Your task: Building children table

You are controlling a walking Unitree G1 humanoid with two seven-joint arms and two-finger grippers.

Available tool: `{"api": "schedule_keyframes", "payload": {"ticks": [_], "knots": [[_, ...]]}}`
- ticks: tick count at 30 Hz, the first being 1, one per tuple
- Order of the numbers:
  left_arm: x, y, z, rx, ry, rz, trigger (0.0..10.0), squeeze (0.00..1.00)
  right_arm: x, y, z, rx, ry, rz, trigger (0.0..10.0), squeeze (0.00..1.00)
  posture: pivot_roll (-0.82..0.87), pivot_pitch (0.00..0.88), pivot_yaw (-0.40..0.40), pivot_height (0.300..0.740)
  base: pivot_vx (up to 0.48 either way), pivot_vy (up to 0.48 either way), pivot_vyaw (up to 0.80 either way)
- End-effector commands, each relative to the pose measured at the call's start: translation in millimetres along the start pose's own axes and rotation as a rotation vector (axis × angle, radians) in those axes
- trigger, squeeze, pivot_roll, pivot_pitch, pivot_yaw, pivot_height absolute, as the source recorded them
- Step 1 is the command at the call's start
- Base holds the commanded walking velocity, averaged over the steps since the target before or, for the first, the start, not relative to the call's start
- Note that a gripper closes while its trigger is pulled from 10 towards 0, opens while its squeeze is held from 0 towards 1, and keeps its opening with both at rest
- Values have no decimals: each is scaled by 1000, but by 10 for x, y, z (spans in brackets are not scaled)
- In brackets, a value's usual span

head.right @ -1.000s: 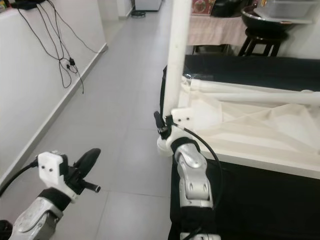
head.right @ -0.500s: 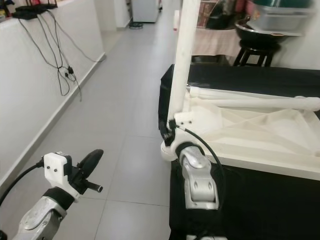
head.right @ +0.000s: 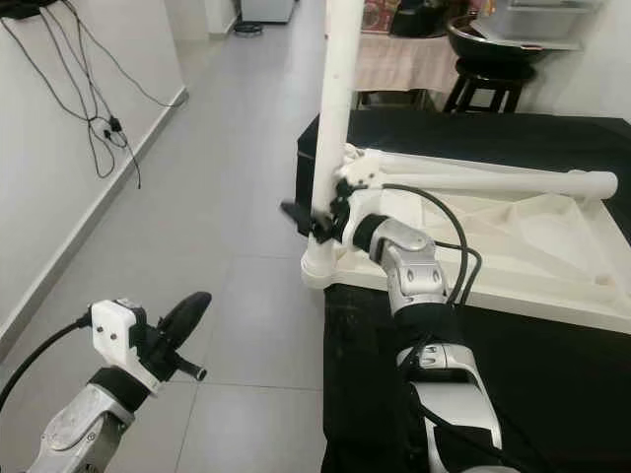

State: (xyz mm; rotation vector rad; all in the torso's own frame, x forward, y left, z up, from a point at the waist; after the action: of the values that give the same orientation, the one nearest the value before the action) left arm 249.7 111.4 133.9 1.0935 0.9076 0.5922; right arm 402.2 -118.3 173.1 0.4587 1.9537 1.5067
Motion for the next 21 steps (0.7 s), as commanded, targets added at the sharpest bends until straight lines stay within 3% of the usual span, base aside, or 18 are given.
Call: {"api": "schedule_keyframes", "payload": {"ticks": [1, 6, 7, 15, 21], "knots": [[-61, -19, -33, 14, -38, 0, 10000, 0, 101, -106, 89, 53, 80, -15, 10000, 0, 94, 0, -19, 740, 0, 0, 0], [-85, -30, -84, 15, -27, -8, 10000, 0, 115, -34, 177, 8, 104, 21, 10000, 0, 123, 0, -27, 740, 0, 0, 0], [-89, -30, -100, 12, -19, -9, 10000, 0, 107, 5, 195, -13, 102, 31, 0, 0, 131, 4, -28, 740, 0, 0, 0], [-96, -31, -128, 10, -8, -1, 10000, 0, 54, -73, 181, 36, 81, -15, 0, 0, 132, 10, -24, 740, 0, 0, 0], [-95, -35, -118, 16, -13, 10, 10000, 0, -33, -113, 76, 28, 54, -27, 0, 0, 116, 6, -23, 740, 0, 0, 0]]}}
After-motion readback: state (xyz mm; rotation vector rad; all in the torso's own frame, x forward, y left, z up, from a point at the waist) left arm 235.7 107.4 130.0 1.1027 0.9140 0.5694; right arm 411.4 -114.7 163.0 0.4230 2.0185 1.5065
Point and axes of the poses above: a point about 5 cm out from each wrist's last joint towards the gripper, its own z axis pointing out of the wrist towards the gripper, its own y axis along the axis of the wrist's last joint, x = y × z, the point moved 4 cm from there along z, pointing out of the wrist towards the gripper, and after that the axes turned 11 degrees about -z, right-handed, at the moved point
